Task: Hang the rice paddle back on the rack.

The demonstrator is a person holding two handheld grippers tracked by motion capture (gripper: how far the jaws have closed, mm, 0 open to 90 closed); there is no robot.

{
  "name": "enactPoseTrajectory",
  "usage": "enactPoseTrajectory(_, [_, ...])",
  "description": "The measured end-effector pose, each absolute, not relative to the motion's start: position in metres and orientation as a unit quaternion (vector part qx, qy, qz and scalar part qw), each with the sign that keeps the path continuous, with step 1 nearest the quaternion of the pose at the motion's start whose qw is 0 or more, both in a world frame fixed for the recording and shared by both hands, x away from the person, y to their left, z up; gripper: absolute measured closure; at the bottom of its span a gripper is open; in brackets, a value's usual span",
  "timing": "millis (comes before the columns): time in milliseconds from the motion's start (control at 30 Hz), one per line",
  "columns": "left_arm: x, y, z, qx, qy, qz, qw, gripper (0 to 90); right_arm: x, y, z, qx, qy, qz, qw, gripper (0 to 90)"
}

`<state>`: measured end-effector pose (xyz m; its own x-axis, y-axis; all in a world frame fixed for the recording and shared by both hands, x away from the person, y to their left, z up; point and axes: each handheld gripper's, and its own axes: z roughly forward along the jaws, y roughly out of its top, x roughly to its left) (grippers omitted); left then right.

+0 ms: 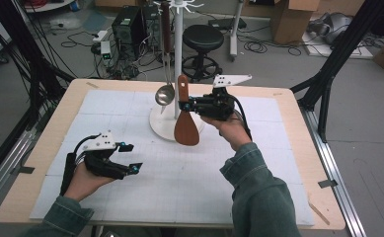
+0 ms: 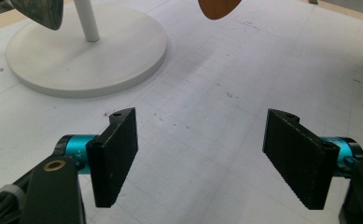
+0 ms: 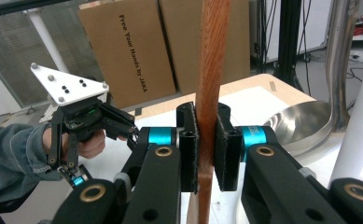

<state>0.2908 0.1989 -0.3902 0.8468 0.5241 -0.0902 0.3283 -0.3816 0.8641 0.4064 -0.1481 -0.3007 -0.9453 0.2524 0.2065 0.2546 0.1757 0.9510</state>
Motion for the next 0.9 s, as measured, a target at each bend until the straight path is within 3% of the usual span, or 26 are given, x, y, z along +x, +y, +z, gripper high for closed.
enactPoseTrajectory(900, [0.290, 0.204, -0.391, 0.823, 0.267, 0.105, 0.491, 24.6, 0.421, -0.138, -0.273, -0.140, -0.767, -0.627, -0.003, 82.7])
